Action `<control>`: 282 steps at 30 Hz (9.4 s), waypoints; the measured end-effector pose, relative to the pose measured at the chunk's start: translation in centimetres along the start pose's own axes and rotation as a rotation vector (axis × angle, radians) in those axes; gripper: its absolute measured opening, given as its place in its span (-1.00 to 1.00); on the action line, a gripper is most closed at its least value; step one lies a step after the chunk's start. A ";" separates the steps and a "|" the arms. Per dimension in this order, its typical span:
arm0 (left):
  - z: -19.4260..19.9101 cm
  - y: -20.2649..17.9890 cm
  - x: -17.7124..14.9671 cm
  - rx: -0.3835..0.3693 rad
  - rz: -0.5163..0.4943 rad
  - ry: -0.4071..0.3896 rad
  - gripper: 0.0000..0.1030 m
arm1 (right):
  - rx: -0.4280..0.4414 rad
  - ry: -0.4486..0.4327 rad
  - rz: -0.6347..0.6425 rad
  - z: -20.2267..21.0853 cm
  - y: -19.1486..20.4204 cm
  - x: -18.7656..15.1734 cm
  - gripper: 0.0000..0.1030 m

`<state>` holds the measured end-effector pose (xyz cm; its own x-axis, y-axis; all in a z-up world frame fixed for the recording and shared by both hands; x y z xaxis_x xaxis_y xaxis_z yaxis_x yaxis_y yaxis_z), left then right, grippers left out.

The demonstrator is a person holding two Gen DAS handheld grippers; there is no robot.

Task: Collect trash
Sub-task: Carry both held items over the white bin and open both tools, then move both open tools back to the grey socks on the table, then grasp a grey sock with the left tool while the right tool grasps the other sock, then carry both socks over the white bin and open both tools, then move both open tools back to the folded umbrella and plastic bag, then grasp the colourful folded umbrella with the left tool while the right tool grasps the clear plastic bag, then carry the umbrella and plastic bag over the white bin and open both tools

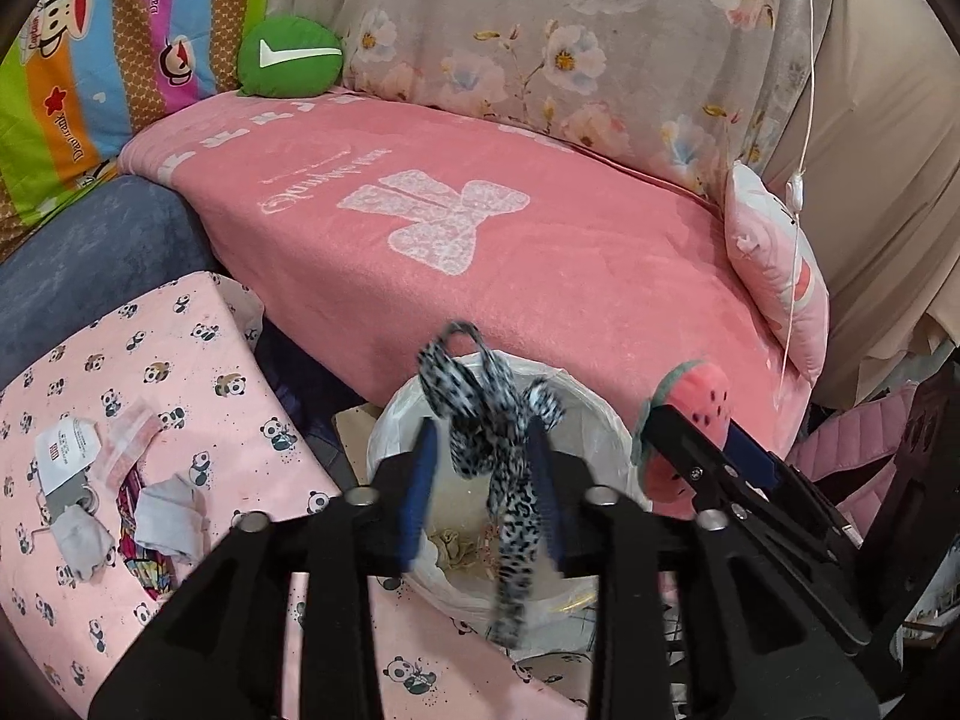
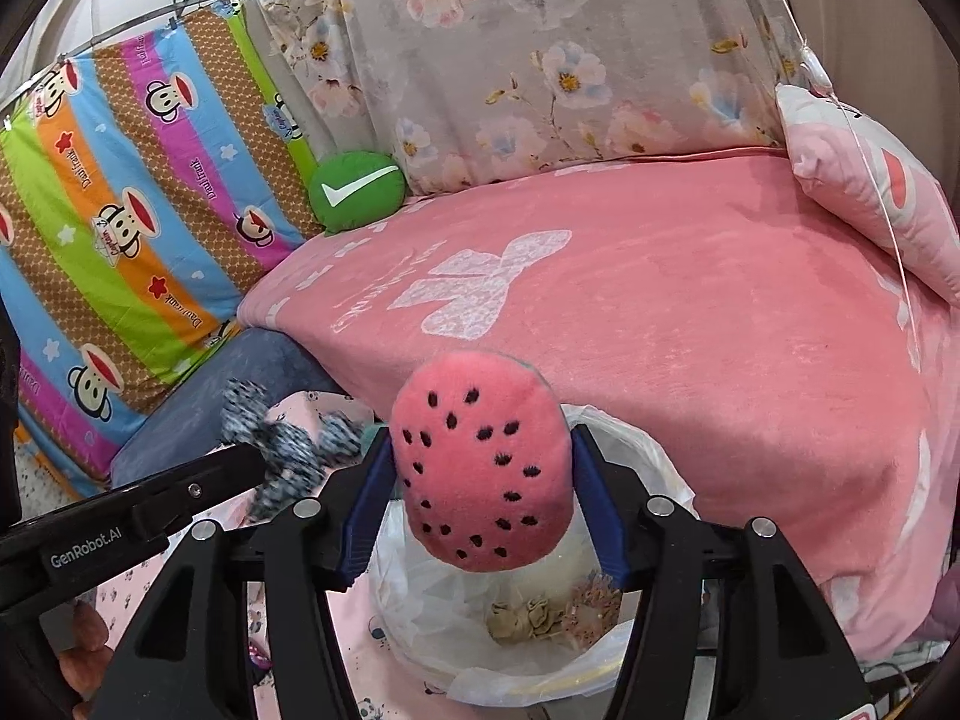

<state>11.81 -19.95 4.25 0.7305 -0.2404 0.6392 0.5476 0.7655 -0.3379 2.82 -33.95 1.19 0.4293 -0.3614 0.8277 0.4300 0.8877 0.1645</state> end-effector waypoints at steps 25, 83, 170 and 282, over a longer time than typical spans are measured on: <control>2.1 6.3 -0.7 0.104 0.103 -0.040 0.11 | 0.060 -0.007 0.063 0.6 4.4 0.1 0.39; 0.6 36.8 -7.6 0.275 0.652 0.104 -0.26 | 0.294 0.415 0.270 -16.5 27.2 -11.6 0.01; 2.1 3.3 -0.5 0.043 0.085 -0.034 0.35 | 0.067 0.019 -0.028 -0.3 2.1 -0.6 0.12; 6.4 17.9 -1.1 0.191 0.332 -0.059 -0.60 | 0.276 0.140 0.196 -5.1 18.3 -2.1 -0.69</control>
<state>18.22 -2.14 1.91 0.8277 0.0700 0.5568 0.1949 0.8946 -0.4022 13.88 -18.39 -0.24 0.5952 -0.1954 0.7795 0.1061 0.9806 0.1648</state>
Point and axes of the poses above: each gripper's, at about its wrist camera, not at the fingertips, and z roughly against the way its jaws point, y to its left, x to its top, the point moved 3 cm from there along -z, roughly the way its jaws point, and after that the axes turned 10 degrees about z, right-handed, at the moved point
